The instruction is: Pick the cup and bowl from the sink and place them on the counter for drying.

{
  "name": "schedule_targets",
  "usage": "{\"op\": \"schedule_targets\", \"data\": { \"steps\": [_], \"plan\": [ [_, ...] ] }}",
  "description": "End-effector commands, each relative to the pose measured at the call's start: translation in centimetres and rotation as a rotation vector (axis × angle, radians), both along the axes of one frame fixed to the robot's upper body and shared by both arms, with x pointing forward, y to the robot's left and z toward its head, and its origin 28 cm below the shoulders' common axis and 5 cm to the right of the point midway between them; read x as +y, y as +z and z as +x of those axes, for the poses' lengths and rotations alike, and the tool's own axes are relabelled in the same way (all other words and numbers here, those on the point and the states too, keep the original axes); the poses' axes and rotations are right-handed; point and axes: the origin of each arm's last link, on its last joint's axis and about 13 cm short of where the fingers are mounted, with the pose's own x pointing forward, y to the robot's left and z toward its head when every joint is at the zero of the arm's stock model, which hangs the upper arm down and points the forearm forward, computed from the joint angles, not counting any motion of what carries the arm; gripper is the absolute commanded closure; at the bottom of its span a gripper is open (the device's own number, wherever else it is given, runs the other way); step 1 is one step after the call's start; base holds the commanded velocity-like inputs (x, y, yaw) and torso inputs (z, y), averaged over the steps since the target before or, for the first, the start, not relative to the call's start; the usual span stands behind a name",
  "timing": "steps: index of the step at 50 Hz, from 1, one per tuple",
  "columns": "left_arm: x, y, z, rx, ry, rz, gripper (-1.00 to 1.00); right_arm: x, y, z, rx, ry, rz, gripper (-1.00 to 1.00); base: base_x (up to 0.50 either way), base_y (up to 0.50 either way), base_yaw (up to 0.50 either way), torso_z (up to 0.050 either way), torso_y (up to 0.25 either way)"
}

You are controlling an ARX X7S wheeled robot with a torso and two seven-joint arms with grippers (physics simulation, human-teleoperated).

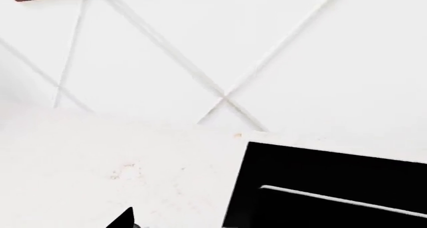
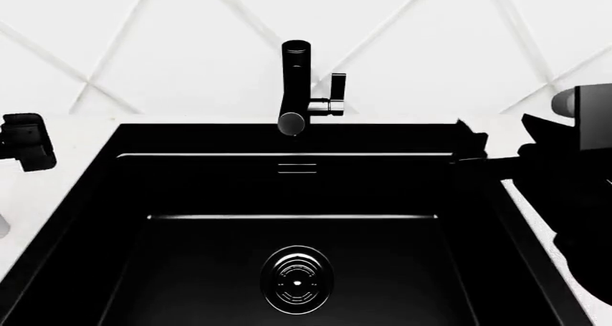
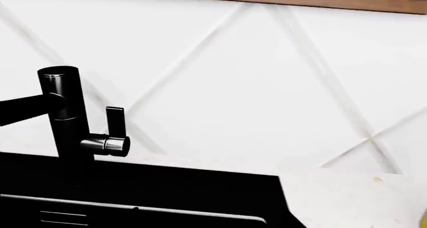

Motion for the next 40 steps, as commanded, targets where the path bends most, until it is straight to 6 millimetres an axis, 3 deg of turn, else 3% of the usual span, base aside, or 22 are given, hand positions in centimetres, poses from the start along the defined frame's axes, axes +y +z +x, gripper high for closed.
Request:
{"op": "schedule_targets", "data": {
  "steps": [1, 7, 11, 16, 20, 40],
  "plan": [
    [-2.4, 2.5, -0.2, -0.077, -0.155, 0.009, -1.00, 0.1, 1.6, 0.3, -0.012, -0.001, -0.007, -1.00, 0.00, 0.00, 0.00, 0.000, 0.000],
    [-2.6, 3.2, 0.1, -0.089, -0.223, -0.037, -1.00, 0.2, 2.0, 0.2, -0.014, -0.004, -0.006, -1.00, 0.00, 0.00, 0.00, 0.000, 0.000],
    [-3.3, 3.1, 0.8, -0.086, -0.269, -0.050, -1.00, 0.3, 2.4, 0.3, -0.018, 0.004, -0.007, -1.00, 0.00, 0.00, 0.00, 0.000, 0.000],
    [-4.3, 4.3, 2.0, -0.101, -0.332, -0.034, -1.00, 0.5, 3.8, 0.6, -0.050, 0.014, -0.005, -1.00, 0.00, 0.00, 0.00, 0.000, 0.000],
    [-5.0, 4.4, 2.9, -0.090, -0.404, -0.037, -1.00, 0.6, 3.5, 0.8, -0.039, 0.015, -0.013, -1.00, 0.00, 0.00, 0.00, 0.000, 0.000],
    [-5.9, 4.6, 5.4, -0.099, -0.467, -0.081, -1.00, 0.5, 5.4, 1.0, -0.083, 0.008, 0.000, -1.00, 0.00, 0.00, 0.00, 0.000, 0.000]
  ]
}}
